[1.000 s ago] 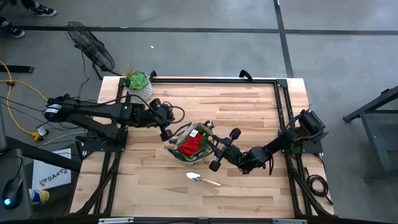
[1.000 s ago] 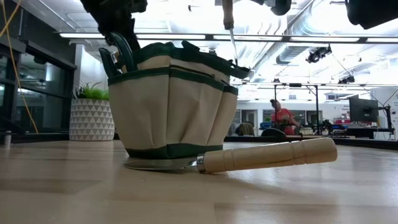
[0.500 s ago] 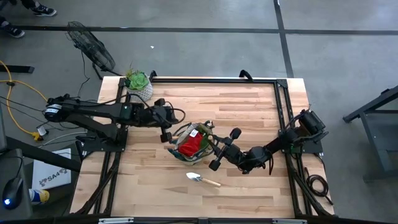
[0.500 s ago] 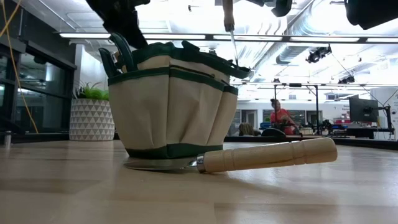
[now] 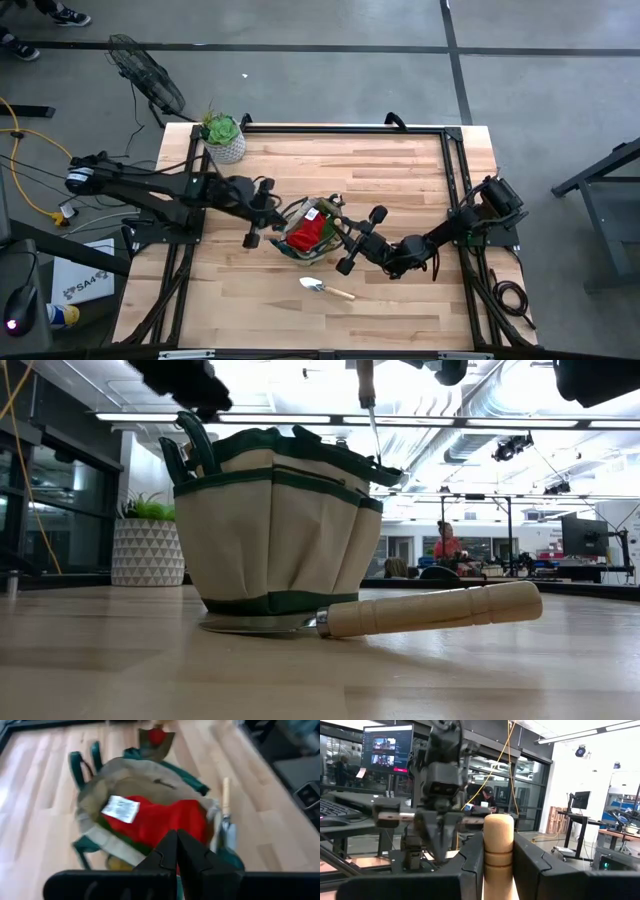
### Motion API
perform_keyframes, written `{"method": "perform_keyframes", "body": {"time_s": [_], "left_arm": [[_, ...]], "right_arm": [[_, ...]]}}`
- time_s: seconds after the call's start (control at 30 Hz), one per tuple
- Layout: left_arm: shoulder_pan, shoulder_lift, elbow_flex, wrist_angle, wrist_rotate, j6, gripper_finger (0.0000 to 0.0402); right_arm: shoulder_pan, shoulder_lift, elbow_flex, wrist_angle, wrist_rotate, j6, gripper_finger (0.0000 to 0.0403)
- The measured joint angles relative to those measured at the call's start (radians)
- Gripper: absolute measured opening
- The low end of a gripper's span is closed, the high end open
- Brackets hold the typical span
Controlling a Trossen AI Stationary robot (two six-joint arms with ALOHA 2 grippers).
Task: Pick & Place Garden tools in Gardening bag
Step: Put the top trowel into the gardening bag
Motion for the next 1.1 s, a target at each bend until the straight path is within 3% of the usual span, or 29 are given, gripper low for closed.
{"method": "perform_keyframes", "body": {"time_s": [0.2,0.4,0.57,1.1], "left_arm": [[-0.001,-0.161,-0.247,0.291,0.083,-0.045,0.0],[-0.001,-0.315,-0.385,0.43,0.077,-0.06,0.0],[-0.001,-0.374,-0.399,0.409,0.081,-0.093,0.0],[-0.001,-0.381,-0.399,0.399,0.078,-0.139,0.0]], "right_arm": [[0.0,0.0,0.0,-0.001,-0.002,0.006,0.006],[-0.013,0.0,0.0,0.0,-0.028,0.015,0.006],[-0.034,0.0,0.0,-0.016,-0.036,0.111,0.006],[-0.043,0.0,0.0,-0.161,-0.028,0.169,0.006]]}}
